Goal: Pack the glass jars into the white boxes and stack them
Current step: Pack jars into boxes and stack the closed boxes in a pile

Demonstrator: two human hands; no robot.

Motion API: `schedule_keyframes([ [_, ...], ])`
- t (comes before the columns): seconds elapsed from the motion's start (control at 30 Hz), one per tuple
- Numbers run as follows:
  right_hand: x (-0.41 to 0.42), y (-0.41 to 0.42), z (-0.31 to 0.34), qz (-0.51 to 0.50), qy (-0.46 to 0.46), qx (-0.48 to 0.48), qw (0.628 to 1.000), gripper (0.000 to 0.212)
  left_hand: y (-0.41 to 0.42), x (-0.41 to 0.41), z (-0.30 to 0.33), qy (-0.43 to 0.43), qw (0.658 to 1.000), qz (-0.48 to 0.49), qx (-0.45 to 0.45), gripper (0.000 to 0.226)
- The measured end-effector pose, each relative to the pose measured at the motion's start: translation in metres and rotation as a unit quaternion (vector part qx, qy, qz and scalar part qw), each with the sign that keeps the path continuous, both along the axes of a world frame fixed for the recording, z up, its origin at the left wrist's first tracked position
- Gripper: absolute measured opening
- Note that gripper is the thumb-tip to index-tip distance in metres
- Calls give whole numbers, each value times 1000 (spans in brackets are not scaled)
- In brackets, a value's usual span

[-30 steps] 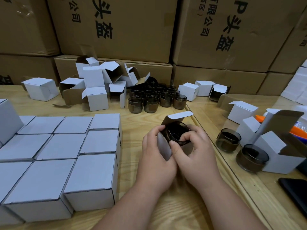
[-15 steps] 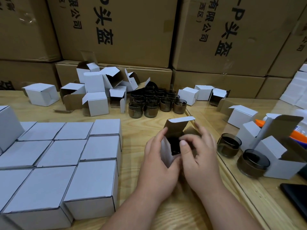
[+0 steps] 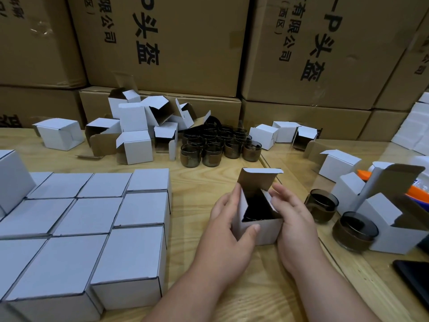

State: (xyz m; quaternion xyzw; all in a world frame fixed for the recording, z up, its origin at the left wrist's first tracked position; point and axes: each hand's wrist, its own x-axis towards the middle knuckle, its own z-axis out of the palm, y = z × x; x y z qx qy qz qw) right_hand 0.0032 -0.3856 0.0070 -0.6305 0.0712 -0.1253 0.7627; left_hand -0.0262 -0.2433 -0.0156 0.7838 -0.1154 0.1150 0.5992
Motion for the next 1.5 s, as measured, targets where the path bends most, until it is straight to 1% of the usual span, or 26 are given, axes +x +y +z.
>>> schedule_keyframes([
  [0.13, -2, 2, 1, 20, -8, 6, 1000, 37, -2, -2, 3, 15, 1000, 11, -9, 55],
  [0.23, -3, 2, 1, 32, -21, -25, 999, 39, -3, -2, 4, 12, 999, 31, -17, 41],
  [0.27, -4, 1, 1, 37, -25, -40, 998, 38, -3, -2, 5, 5, 999, 35, -12, 39],
  [0.37, -6, 1, 0, 56, -30, -63, 996, 31, -2, -2, 7, -34, 999, 28, 8, 44],
  [0.43, -6, 0, -1, 71, -43, -53, 995, 26, -1, 0, 5, -52, 998, 42, 6, 44],
  [0.53, -7, 1, -1, 96, -66, -21, 993, 20, 0, 3, 0, -58, 996, 73, -3, 36],
  [0.57, -8, 1, -1, 102, -75, -12, 992, 24, 0, 3, -1, -52, 995, 81, -9, 32],
  [0.6, -8, 1, -1, 106, -86, -11, 991, 33, 0, 4, -1, -42, 995, 88, -15, 29],
  [0.67, -10, 1, -1, 108, -104, -39, 988, 48, 0, 4, -1, -37, 995, 92, -19, 26],
  [0.7, -10, 2, -1, 106, -110, -61, 986, 48, -1, 4, -1, -39, 995, 90, -22, 25],
  [0.77, -11, 4, -1, 95, -114, -96, 984, 38, -1, 4, 0, -36, 995, 87, -39, 18],
  [0.83, -11, 5, -1, 80, -117, -107, 984, 33, -2, 3, 2, -30, 993, 89, -65, 14],
  [0.97, -10, 5, -1, 64, -118, -110, 985, 23, -2, 2, 2, -17, 991, 82, -105, 16],
  [1.1, -10, 4, -3, 62, -112, -117, 985, 21, -1, 2, 1, -21, 985, 76, -152, 18],
  [1.2, -10, 4, -4, 68, -113, -125, 983, 26, 0, 2, 1, -32, 984, 90, -153, 20],
  [1.27, -10, 4, -5, 77, -120, -136, 980, 31, -1, 3, 1, -33, 983, 93, -155, 16],
  [1.3, -10, 5, -5, 79, -123, -143, 979, 30, -1, 4, 0, -32, 983, 93, -155, 16],
  [1.37, -11, 6, -3, 80, -122, -152, 978, 22, 0, 5, 0, -27, 983, 95, -153, 18],
  [1.5, -11, 6, -2, 87, -123, -153, 977, 17, 0, 5, 1, -11, 984, 98, -145, 23],
])
